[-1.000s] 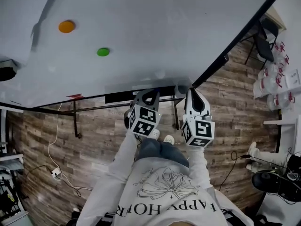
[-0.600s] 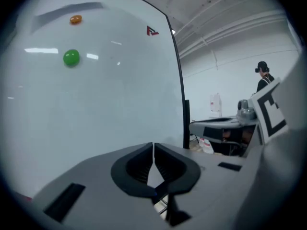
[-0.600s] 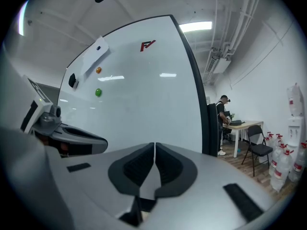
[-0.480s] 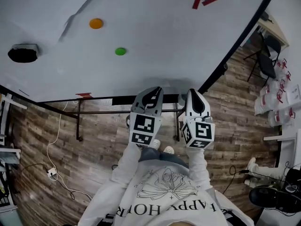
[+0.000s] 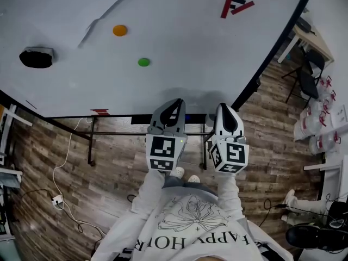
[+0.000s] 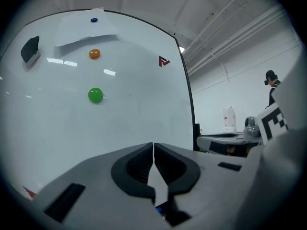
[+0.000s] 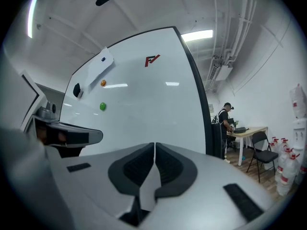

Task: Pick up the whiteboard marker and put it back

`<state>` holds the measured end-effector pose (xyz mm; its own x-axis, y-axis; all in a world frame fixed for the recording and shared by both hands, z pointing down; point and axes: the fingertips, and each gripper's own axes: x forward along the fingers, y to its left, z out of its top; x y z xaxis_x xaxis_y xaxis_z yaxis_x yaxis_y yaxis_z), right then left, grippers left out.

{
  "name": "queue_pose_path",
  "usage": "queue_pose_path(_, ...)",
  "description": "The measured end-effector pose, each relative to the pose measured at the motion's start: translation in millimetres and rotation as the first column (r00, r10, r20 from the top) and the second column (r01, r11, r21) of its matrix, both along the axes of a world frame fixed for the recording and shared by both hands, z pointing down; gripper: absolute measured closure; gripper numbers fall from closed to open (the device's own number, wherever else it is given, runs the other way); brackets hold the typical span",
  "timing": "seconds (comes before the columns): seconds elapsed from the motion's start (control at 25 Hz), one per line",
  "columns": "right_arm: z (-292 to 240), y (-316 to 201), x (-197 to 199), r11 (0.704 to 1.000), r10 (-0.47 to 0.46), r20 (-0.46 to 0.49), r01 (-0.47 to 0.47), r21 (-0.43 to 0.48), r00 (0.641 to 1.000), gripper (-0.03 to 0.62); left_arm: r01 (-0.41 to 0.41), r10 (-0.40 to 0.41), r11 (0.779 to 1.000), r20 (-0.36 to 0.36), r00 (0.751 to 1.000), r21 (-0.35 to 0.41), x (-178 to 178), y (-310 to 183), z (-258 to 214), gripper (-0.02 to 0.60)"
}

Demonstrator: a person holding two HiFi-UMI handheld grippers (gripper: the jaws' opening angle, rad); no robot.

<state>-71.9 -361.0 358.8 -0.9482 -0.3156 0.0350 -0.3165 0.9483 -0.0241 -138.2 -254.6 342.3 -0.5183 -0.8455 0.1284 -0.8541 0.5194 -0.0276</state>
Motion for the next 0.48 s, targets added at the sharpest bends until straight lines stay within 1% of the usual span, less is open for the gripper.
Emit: queue_pose_path(0.48, -6.0, -6.8, 5.0, 1.000, 0.012, 0.018, -0.012, -0.001, 1.000, 0.588, 0.006, -0.006, 1.000, -0.003, 1.000, 0.006, 1.3, -1.5, -3.5, 0.571)
